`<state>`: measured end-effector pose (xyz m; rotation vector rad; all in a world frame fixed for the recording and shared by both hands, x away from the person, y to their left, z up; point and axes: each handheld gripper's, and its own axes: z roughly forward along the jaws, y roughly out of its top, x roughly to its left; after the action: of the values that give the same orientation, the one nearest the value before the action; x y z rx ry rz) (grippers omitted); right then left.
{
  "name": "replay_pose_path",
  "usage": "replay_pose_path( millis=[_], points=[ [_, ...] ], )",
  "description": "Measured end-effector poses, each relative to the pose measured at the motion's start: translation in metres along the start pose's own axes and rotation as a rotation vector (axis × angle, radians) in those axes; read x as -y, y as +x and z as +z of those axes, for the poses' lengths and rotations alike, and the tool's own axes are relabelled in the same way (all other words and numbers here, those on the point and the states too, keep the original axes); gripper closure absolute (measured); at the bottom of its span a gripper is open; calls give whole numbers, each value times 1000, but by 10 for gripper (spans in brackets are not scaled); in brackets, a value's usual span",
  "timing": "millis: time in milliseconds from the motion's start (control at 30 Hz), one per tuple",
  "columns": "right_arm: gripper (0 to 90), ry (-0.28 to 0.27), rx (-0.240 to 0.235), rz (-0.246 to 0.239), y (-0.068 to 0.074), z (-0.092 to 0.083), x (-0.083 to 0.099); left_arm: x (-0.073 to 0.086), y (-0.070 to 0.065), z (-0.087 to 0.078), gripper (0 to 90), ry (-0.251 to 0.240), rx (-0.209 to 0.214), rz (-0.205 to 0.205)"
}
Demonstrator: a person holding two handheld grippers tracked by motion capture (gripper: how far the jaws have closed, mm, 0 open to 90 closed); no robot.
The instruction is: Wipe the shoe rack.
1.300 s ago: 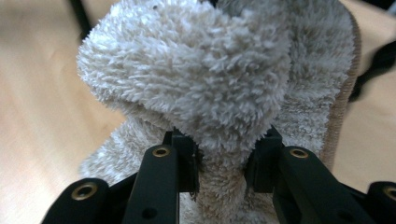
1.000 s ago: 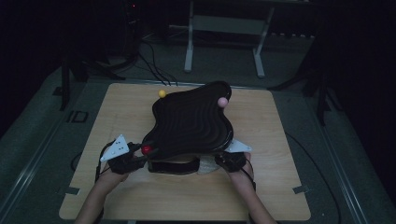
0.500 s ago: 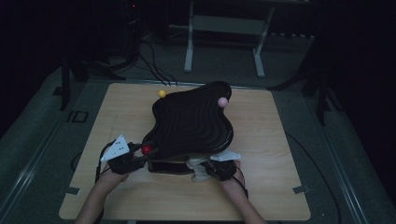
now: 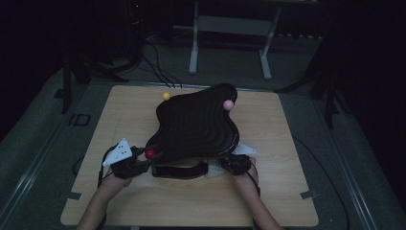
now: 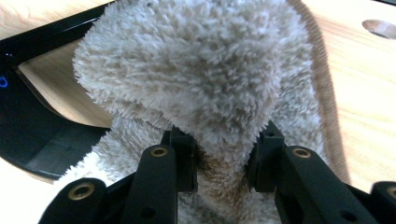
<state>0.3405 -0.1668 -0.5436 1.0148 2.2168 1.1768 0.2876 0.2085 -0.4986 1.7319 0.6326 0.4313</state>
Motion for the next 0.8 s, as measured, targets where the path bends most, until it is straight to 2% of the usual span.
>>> replay_pose_path(
  millis=[100,233,367,433,500,533,667,800],
  points=[
    [688,-5,5,15,7,-3,4,0,0,0,597,-1,-2,-1],
    [687,-12,-34,17,17,-8,8,0,-1,0,597,-1,-5,-1],
    [686,-23,-109,-24,30,-9,11,0,-1,0,597,-2,-5,1],
    [686,-16,-118,-68,34,-9,9,0,-1,0,597,0,-4,0],
    [687,-10,-126,-71,30,-9,8,0,-1,0,597,0,-5,0],
    [687,-8,-122,-71,27,-9,7,0,-1,0,597,1,-5,0],
    [686,10,-56,-84,13,-8,2,0,0,0,597,2,-2,4],
    [686,24,20,-49,-6,-5,2,0,0,0,597,3,-4,3]
  ],
)
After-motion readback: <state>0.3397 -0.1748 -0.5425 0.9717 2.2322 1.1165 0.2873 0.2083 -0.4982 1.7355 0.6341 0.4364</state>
